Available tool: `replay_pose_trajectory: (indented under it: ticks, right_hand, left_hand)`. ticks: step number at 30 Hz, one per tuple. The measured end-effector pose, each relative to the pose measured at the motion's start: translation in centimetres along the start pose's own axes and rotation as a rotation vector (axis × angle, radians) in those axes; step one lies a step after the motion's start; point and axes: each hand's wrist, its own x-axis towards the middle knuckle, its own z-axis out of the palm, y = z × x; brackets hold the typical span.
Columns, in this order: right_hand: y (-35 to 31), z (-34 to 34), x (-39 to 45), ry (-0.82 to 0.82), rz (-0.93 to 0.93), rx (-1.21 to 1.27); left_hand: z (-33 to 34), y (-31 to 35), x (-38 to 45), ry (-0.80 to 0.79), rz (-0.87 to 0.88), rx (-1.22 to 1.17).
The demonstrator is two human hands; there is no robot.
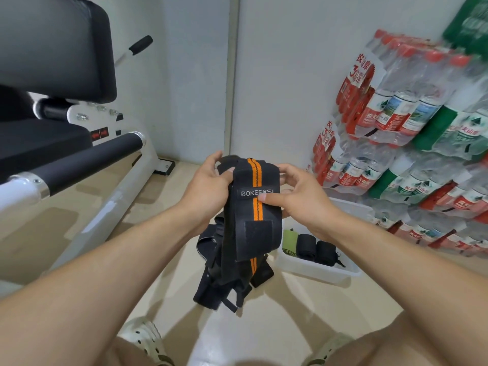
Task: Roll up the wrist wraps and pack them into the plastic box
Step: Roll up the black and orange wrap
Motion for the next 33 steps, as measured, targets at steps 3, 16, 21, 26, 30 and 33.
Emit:
replay_pose_trajectory:
  ticks: [3,16,21,26,30,33]
  right_hand:
    - [0.0,0.2,-0.2,0.018,-0.021,-0.004]
    - [0.5,-0.1,0.3,-0.025,-0.023,-0.049]
    - [0.1,-1.8,1.0,0.101,0.027,-0.037]
    - [0.3,-3.3,1.7,0.310,-0.041,-0.149]
    - [-0.1,-1.7,1.4,0.177,0.013,0.030]
    - [-1.6,-0.5,0.8,0.066,0.037,0.242]
  left_hand:
    - [-0.2,-0.2,-0.1,-0.036,0.051,0.026]
    - [-0.8,1.0,-0.8,-0.095,-0.077,-0.130]
    - [-1.7,0.8,-0.1,0.085,-0.044,-0.180]
    - [-1.3,0.9,-0.9,-0.216,-0.013,-0.070]
    - [-0.2,0.2,-1.3,-0.308,0.003,-0.007]
    - [0.1,-0.1,-1.3,-0.315,-0.011,0.023]
